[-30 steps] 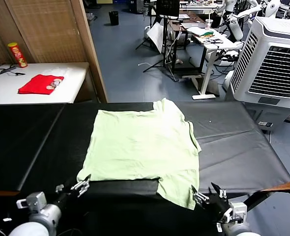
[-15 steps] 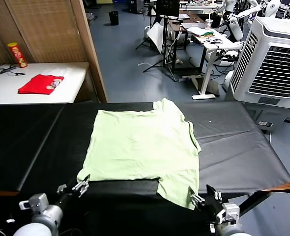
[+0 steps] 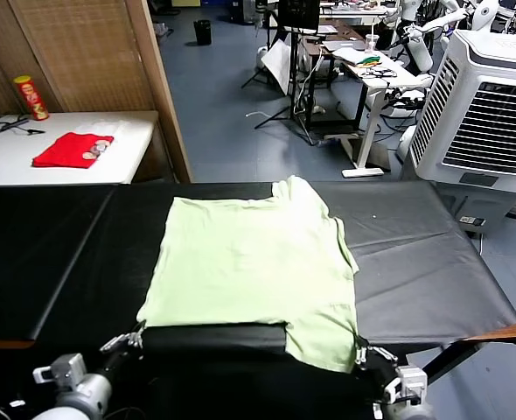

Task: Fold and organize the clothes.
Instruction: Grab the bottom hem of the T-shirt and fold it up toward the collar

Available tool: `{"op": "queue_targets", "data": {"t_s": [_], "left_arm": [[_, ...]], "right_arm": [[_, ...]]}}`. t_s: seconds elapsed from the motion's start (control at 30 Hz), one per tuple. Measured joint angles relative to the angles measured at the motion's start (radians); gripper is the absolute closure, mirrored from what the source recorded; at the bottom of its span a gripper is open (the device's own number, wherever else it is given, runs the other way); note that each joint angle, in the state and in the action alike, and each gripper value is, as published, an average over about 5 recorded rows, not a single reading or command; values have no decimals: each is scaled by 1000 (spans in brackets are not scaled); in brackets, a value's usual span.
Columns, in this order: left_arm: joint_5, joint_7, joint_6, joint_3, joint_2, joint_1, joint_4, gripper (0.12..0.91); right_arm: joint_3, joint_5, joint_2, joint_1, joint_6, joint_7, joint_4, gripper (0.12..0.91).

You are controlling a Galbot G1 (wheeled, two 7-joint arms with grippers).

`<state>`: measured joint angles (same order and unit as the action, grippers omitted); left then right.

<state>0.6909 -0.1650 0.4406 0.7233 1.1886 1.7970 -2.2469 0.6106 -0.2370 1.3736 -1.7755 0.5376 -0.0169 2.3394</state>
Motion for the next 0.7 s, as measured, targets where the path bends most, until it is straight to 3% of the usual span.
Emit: {"op": "queue_targets", "data": {"t_s": [0.27, 0.7], "left_arm": [[-37, -2, -43, -18, 29, -47, -15, 904], [-169, 14, -96, -71, 52, -276, 113, 904]], "right_arm": [[-10, -98, -38, 141, -98, 14, -88, 904], [-126, -110, -71, 526, -194, 9, -418, 904]]}}
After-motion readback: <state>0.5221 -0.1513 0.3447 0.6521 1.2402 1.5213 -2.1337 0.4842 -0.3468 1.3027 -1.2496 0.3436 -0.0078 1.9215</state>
